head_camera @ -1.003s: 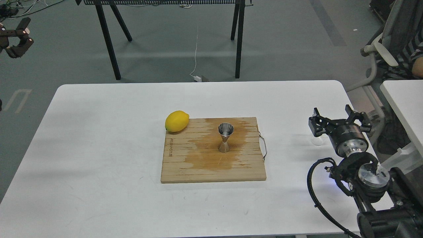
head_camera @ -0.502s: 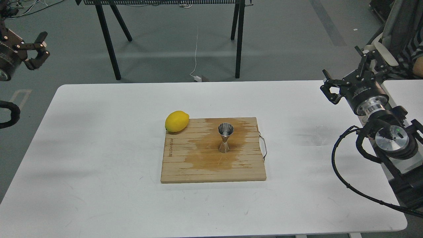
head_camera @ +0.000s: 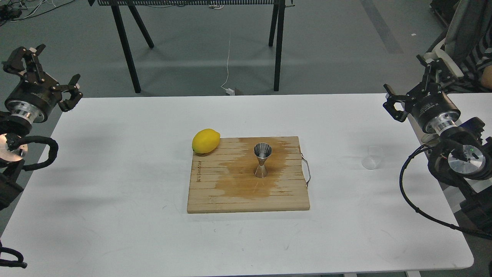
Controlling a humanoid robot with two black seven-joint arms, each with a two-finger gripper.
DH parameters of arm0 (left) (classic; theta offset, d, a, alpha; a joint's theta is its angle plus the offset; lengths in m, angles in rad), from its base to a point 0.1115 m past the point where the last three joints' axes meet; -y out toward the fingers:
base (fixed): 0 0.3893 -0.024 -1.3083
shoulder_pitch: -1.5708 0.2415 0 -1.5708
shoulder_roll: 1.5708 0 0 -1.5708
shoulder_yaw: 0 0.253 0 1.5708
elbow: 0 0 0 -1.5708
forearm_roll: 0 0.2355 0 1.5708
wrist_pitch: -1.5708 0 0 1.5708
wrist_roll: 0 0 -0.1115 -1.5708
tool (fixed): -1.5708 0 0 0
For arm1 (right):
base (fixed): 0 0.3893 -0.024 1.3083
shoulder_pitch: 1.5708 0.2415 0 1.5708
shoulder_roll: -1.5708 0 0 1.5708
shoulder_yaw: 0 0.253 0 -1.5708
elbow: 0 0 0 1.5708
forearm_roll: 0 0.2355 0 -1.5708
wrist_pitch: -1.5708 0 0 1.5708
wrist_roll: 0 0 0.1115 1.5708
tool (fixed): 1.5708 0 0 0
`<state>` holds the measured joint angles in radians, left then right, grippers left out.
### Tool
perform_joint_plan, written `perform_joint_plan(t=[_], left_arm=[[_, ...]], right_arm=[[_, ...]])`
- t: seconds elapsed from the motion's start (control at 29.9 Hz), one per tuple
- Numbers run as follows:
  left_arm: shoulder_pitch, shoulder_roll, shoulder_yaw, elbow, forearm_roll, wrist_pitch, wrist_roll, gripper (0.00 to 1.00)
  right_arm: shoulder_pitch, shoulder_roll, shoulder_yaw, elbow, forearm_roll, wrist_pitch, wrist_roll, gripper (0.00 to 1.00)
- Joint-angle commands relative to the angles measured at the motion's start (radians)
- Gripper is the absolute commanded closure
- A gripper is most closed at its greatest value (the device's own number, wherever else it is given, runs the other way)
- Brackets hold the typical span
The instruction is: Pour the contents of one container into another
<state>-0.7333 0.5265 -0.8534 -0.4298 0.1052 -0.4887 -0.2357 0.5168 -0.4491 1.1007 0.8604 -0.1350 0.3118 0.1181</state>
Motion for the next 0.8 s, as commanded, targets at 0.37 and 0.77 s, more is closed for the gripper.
perform_joint_plan(t=[0.37,0.77], left_arm=[[-0.054,-0.036,0.033,-0.003,0.033,0.000,-0.025,0.00],[-0.126,-0.086,0.063,-0.006,0.142,0.000,-0.062,0.00]], right_arm=[[-0.014,0.016,0.002,0.000,0.026,0.049,0.012,0.01],[-0.012,0.018,0.002,0.000,0.026,0.047,0.015,0.01]])
